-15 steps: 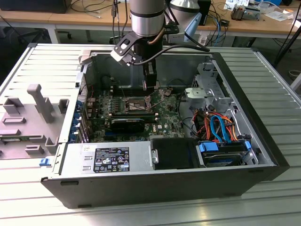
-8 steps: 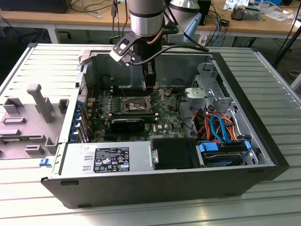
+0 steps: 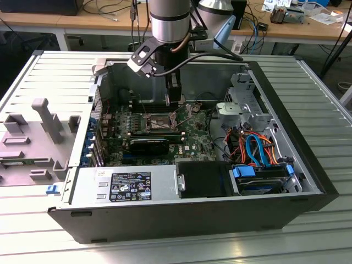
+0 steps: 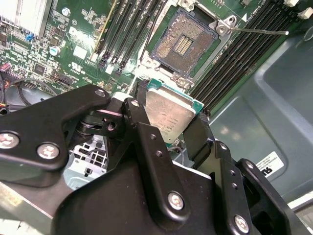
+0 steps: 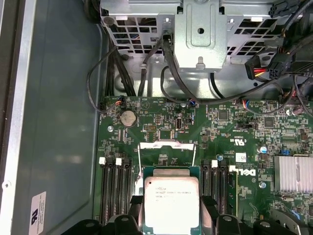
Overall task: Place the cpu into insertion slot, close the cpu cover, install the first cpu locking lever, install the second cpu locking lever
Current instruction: 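Place the cpu into insertion slot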
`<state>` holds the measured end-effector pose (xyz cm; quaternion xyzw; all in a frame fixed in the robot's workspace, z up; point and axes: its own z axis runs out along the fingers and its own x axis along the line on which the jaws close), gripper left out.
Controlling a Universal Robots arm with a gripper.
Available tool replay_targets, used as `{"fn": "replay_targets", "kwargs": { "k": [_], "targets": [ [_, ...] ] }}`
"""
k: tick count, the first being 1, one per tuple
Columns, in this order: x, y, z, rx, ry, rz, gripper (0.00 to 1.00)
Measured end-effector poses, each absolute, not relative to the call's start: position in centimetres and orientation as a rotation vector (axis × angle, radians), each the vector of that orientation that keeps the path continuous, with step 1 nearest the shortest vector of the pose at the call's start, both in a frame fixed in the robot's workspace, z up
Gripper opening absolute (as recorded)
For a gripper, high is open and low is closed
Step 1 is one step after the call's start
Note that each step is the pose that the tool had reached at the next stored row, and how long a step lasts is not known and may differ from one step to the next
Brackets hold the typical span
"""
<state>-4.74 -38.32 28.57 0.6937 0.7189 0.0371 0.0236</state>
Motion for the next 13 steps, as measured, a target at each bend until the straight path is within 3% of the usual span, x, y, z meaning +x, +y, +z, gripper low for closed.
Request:
{"fn": "replay_targets", "kwargs": {
  "k": [13],
  "targets": [
    [-4.75,-38.32,28.41,2.147,2.225,0.115,0.55]
  ]
}}
